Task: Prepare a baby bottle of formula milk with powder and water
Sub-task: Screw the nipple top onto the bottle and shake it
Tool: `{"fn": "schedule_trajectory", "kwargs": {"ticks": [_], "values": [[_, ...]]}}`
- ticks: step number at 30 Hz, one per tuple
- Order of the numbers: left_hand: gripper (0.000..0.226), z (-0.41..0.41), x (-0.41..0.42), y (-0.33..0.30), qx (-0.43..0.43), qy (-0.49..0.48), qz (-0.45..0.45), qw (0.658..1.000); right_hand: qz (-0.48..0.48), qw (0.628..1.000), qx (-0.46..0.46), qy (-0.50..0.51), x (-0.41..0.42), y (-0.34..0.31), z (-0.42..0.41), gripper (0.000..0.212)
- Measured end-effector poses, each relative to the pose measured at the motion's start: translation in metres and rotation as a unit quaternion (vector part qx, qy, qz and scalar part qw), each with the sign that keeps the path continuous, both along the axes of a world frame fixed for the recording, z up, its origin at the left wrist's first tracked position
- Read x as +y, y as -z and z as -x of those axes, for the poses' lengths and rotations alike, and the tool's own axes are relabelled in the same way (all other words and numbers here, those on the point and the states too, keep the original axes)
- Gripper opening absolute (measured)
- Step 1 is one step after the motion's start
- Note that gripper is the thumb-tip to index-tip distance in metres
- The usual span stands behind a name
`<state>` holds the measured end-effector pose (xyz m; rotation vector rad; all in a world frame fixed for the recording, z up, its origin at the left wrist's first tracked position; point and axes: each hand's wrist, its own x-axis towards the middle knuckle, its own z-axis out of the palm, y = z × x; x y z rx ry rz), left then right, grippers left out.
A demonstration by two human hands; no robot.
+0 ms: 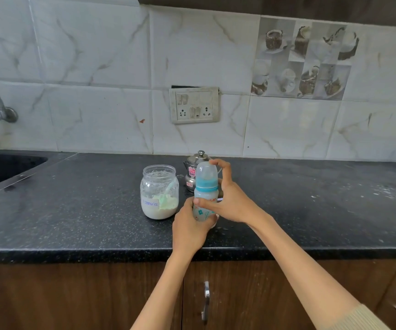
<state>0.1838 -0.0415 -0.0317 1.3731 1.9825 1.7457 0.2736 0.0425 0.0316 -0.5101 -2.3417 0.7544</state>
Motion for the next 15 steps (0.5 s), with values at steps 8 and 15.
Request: {"fn": "schedule_trajectory", "kwargs": {"ticks": [8, 15], "values": [[0.049, -0.002, -0.003, -0.002, -0.016, 0.0, 0.001, 1.0, 0.11, 0.952, 0.279, 0.06, 0.004, 0.025, -0.007, 0.039], [0.058, -0.002, -0.002, -0.001, -0.01, -0.003, 0.013, 1.0, 0.164, 0.969, 0.102, 0.156, 0.054, 0.034, -0.003, 0.05]]}}
